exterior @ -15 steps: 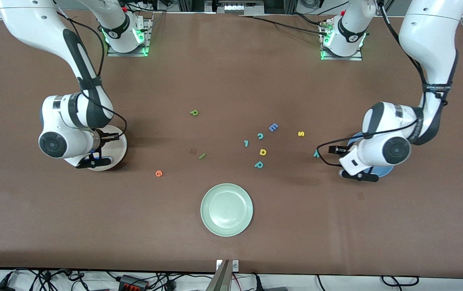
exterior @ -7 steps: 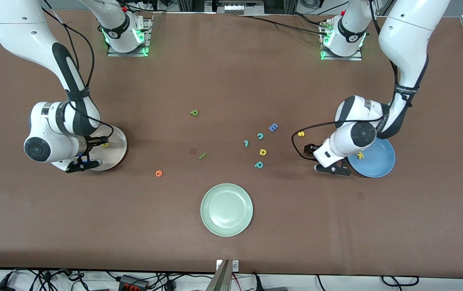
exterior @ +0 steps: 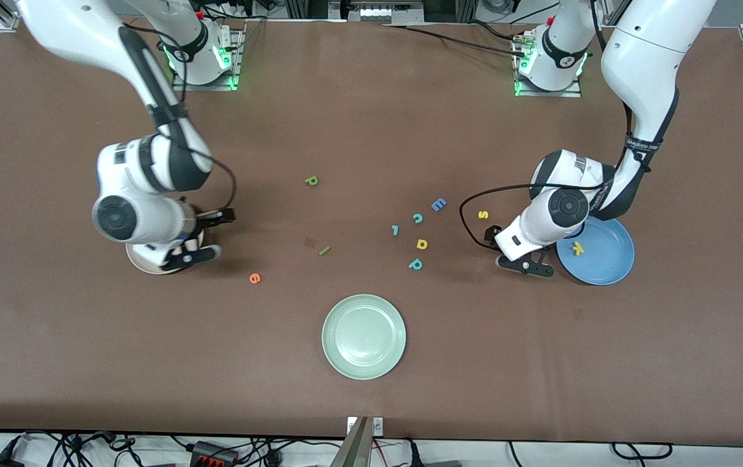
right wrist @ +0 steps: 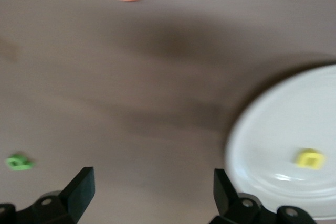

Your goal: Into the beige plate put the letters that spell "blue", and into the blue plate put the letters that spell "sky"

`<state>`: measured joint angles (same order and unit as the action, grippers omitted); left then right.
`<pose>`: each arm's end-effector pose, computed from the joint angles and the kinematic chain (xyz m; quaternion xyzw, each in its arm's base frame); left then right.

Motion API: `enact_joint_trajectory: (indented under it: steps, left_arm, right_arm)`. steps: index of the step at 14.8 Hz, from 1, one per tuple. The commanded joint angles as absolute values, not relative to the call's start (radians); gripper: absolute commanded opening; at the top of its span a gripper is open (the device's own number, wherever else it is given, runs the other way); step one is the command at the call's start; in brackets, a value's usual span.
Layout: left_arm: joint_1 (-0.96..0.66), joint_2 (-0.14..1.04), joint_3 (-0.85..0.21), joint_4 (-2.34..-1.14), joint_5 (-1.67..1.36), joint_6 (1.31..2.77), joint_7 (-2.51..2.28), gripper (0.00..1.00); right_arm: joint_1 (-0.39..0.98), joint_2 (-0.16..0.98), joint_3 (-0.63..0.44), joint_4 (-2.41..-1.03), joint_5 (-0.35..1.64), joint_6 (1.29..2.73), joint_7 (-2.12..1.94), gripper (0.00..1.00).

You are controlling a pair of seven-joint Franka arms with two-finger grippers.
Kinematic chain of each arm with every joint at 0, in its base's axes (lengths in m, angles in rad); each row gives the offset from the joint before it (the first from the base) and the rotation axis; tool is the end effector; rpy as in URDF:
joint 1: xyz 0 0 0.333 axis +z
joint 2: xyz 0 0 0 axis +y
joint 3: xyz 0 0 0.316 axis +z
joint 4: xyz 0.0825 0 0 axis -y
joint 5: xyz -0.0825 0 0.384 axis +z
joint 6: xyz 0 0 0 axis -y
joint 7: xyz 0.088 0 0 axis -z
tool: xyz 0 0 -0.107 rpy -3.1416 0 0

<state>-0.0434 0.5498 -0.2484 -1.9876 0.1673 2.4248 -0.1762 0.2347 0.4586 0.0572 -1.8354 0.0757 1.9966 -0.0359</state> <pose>0.5748 -0.1700 0.1834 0.9930 -0.1085 -0.0465 0.0025 0.5827 0.1781 0.2601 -0.9780 -0.1399 0.1523 0.0255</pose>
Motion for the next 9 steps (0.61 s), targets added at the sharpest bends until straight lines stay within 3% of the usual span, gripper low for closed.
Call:
enact_joint_trajectory:
  steps: [1,5,9]
  left_arm:
    - [-0.038,0.551,-0.253,-1.996,0.209,2.437,-0.187,0.85]
    - [-0.038,0.557,-0.252,-1.996,0.210,2.437,-0.186,0.51]
    - [-0.035,0.574,-0.252,-1.996,0.215,2.457,-0.184,0.42]
  right_arm:
    - [0.329,0.446,0.054,-1.887,0.097,2.025,-0.002,1.00]
    - [0.469,0.436,0.054,-1.959,0.097,2.114,0.197,1.00]
    - [0.609,0.449,0.052,-2.034,0.097,2.264,0.377,1.00]
